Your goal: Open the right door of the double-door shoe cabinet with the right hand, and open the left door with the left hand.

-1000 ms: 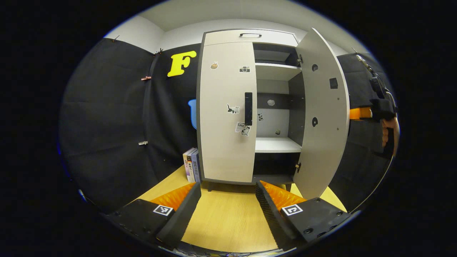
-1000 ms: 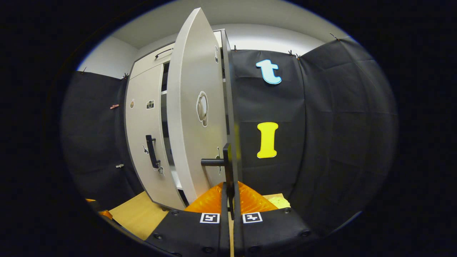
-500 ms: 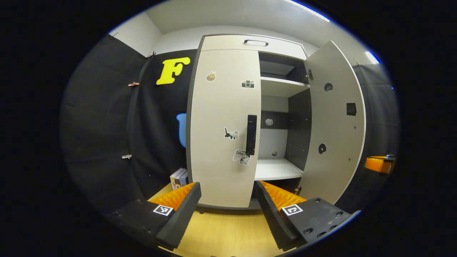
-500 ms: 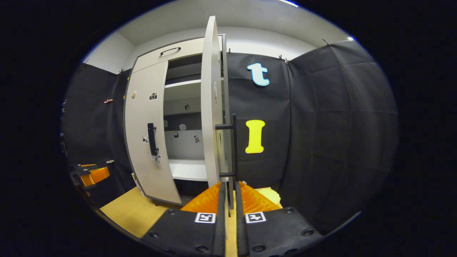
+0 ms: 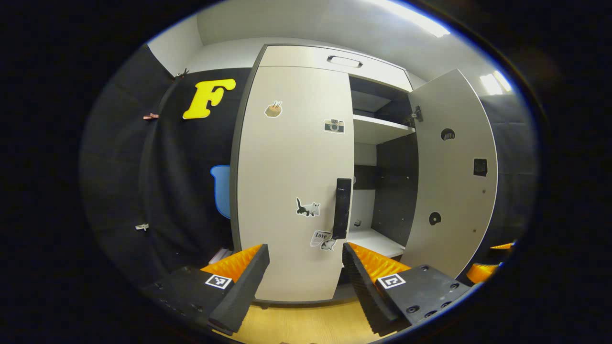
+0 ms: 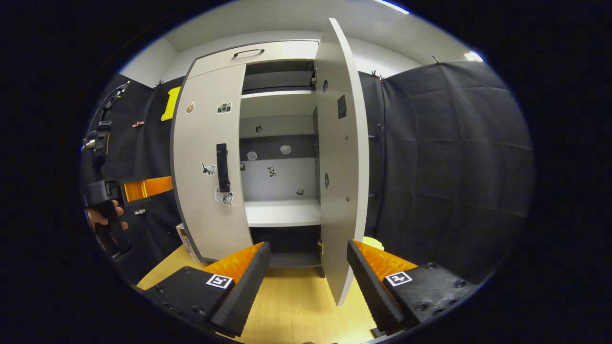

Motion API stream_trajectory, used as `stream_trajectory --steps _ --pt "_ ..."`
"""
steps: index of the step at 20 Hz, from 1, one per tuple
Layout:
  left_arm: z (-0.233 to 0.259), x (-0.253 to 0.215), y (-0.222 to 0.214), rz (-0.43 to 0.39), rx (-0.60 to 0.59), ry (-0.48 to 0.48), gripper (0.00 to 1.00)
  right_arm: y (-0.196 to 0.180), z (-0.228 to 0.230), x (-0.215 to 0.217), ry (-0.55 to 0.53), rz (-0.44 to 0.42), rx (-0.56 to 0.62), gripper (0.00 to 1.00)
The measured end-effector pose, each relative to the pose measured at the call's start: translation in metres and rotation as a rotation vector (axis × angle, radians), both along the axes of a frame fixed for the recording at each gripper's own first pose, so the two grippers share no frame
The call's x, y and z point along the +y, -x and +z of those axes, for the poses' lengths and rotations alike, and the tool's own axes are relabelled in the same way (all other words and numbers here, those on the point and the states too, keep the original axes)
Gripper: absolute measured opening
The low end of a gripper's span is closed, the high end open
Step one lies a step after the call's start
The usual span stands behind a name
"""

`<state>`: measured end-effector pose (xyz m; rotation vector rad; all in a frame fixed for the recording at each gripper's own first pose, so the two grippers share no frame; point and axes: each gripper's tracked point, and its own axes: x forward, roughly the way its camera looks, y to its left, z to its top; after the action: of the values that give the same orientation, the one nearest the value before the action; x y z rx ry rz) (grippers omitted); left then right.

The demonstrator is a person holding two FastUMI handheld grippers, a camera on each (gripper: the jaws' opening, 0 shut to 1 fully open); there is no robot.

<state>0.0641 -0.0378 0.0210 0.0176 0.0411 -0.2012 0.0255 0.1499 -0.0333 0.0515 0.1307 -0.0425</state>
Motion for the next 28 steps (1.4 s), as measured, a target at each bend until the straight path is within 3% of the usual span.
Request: stream_trajectory --steps 4,9,12,15,21,22,25,28 --pt "0.003 -0.019 -0.039 -0.017 0.008 -0.053 0.95 0.003 -0.005 0.01 0.013 -0.004 -0.023 1.0" --pt "0.006 -0.06 -0.082 -0.026 -0.019 -0.092 0.95 -0.021 -0.027 0.015 0.003 0.085 0.023 1.0" --pt "0.004 -0.076 -0.108 0.009 -0.015 -0.072 0.95 -0.032 -0.035 0.011 0.034 0.134 0.016 0.96" --pt "-0.003 -0.082 -0.133 0.07 -0.01 -0.121 0.94 -0.041 -0.046 0.018 0.011 0.216 0.041 1.0" --pt "-0.017 -0.089 -0.157 0.115 0.016 -0.079 0.7 -0.055 -0.061 0.021 0.006 0.315 0.072 1.0" --pt "-0.018 -0.09 -0.159 0.115 0.017 -0.076 0.59 -0.056 -0.065 0.022 0.006 0.33 0.084 1.0" --pt "-0.018 -0.095 -0.156 0.12 0.026 -0.06 0.4 -0.059 -0.069 0.025 0.001 0.36 0.09 1.0" --pt "-0.021 -0.095 -0.16 0.113 0.016 -0.082 0.33 -0.06 -0.071 0.023 -0.006 0.364 0.096 1.0"
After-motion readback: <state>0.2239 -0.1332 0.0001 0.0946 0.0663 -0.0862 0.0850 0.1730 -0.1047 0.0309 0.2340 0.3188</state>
